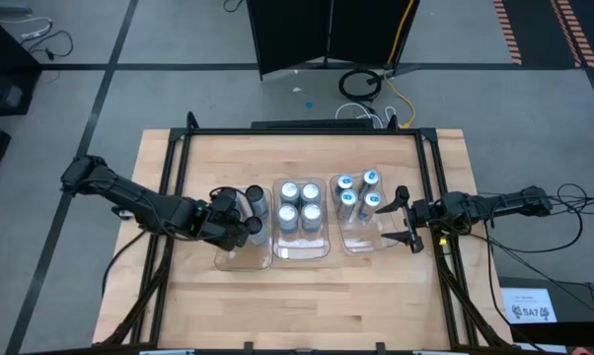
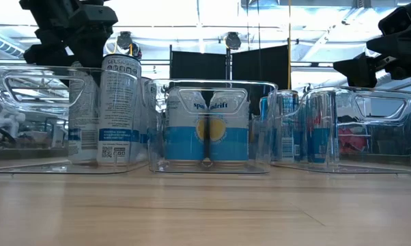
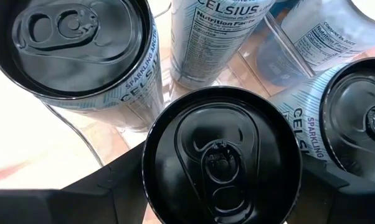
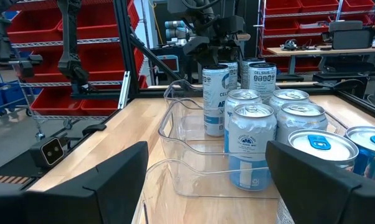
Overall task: Sort soda cans
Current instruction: Put the white soda can into the left transparent bin
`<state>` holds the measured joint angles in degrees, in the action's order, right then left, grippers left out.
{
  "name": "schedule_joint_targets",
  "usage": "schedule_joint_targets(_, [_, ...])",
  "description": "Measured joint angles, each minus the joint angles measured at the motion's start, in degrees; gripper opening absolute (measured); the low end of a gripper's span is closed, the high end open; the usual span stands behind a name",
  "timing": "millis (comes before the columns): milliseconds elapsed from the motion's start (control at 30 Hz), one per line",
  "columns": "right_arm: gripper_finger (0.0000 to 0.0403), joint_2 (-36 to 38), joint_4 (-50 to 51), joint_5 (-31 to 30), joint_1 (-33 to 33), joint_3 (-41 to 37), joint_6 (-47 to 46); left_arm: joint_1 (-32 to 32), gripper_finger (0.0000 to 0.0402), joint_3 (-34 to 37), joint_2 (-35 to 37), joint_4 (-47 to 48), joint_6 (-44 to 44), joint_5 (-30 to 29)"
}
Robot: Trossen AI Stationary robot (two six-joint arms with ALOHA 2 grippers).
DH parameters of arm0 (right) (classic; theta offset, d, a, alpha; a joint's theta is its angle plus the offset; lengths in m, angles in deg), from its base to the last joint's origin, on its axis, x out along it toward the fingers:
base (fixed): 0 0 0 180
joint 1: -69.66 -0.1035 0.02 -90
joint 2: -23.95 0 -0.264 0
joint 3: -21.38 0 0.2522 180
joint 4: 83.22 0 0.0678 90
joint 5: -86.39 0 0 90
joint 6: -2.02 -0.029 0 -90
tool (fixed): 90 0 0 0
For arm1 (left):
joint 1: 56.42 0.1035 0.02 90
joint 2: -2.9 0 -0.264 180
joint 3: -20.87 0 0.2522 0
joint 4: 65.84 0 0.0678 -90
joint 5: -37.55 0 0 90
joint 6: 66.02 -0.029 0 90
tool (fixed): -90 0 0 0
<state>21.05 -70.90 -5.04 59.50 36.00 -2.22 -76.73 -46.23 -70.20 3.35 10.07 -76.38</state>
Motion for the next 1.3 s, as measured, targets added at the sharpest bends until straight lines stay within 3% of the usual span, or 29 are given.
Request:
schedule_joint_targets(133, [0.0318, 0.00, -0.01, 0.00, -0.02, 0.00, -0.01, -0.02, 0.0298, -0.11, 0.00, 1.64, 0.19, 0.31])
schedule_joint_targets(500, [0.0318, -0.02, -0.01, 0.00, 0.00, 0.00, -0.01, -0.02, 0.0385, 0.05, -0.07, 3.47, 0.08, 4.94])
schedule_joint_targets(967, [0.0318, -0.02, 0.01, 0.00, -0.01, 0.00, 0.01, -0.02, 0.0389, -7.91, -0.07, 4.46, -3.48, 5.01])
schedule_joint_targets(1300, [0.0318, -0.02, -0.01, 0.00, -0.01, 0.00, -0.01, -0.56, 0.0389, -17.94, -0.03, 16.63, -3.05, 3.12])
